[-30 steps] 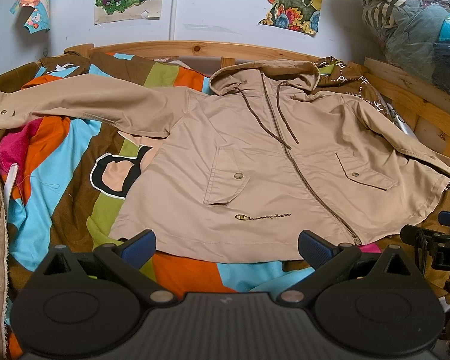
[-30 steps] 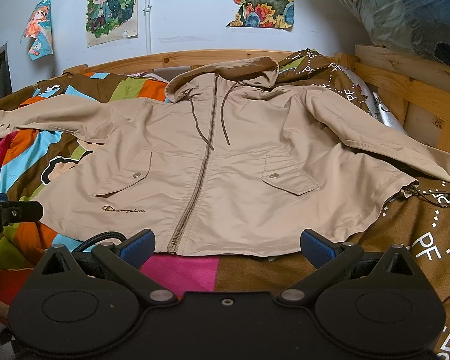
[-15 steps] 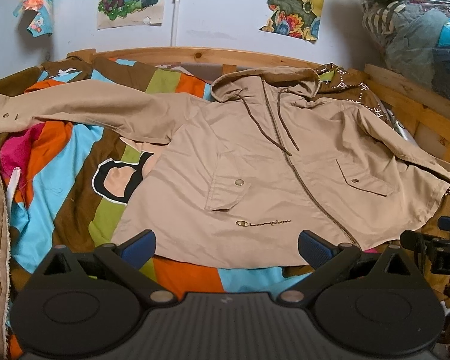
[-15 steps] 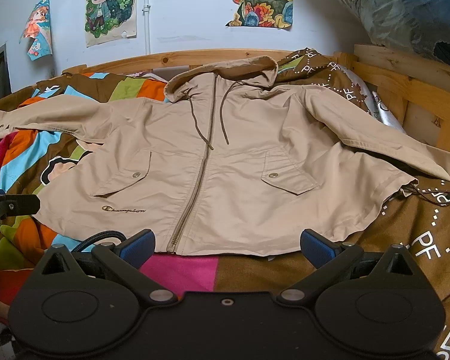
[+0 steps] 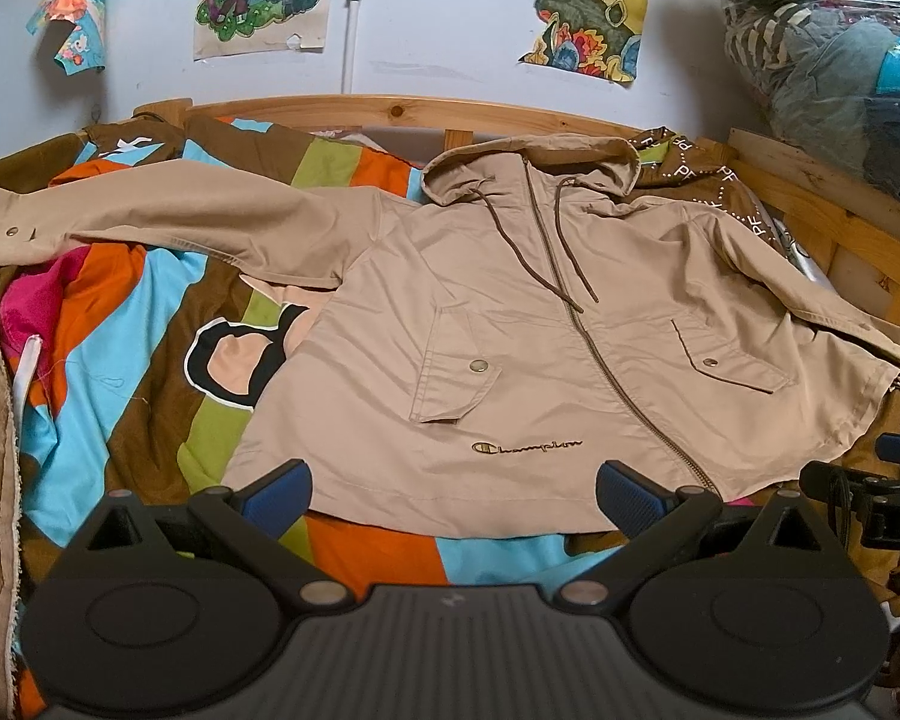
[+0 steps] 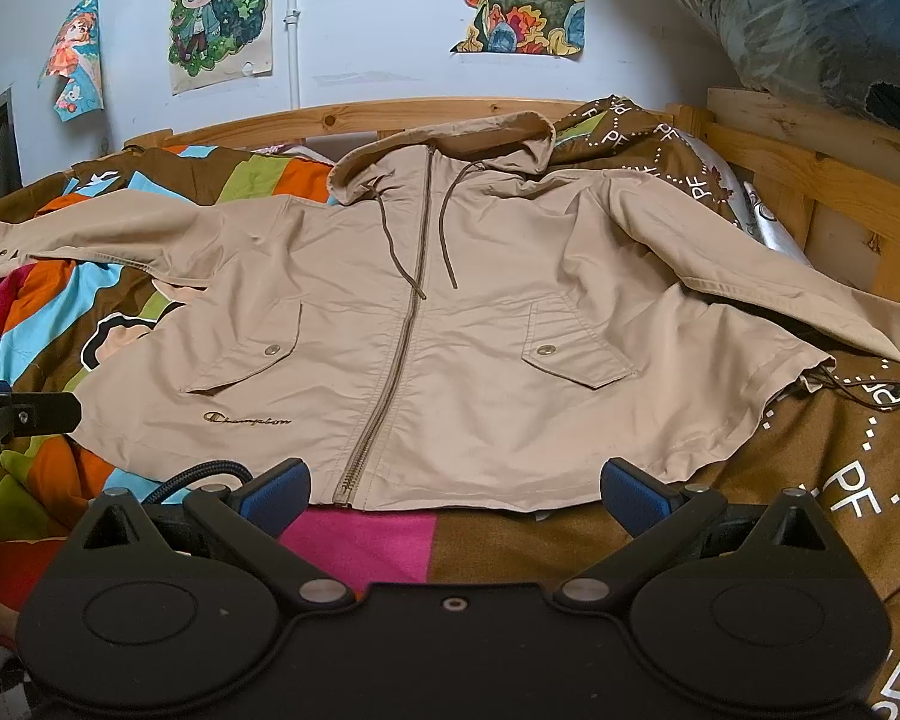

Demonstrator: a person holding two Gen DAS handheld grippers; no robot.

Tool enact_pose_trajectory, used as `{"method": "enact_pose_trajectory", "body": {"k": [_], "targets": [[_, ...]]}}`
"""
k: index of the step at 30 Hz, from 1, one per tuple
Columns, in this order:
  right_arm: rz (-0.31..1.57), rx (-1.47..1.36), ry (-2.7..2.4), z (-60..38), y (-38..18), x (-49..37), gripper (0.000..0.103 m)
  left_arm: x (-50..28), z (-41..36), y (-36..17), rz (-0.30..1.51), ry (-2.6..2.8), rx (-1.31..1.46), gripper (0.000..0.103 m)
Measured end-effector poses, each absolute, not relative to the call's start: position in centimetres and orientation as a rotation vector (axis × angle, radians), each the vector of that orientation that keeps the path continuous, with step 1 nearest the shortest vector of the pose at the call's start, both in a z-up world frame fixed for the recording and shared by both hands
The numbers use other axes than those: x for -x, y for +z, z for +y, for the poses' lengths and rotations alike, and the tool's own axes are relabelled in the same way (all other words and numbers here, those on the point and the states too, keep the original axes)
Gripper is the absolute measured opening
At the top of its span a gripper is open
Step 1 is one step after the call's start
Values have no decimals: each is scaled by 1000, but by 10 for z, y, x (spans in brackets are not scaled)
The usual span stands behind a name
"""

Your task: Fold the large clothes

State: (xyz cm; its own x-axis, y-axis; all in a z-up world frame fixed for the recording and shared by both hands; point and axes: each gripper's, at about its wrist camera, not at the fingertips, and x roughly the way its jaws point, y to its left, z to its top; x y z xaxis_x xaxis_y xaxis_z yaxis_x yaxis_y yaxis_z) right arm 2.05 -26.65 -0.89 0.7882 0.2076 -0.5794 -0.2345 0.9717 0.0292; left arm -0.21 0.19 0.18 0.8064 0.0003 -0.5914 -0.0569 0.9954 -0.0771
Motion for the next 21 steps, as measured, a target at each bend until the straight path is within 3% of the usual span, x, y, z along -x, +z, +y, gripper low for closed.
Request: {"method": "enact_pose_trajectory", "body": {"k": [21], "targets": [[627, 44, 237, -267, -9, -21, 102, 1, 1, 0, 644, 30, 95, 102]]}}
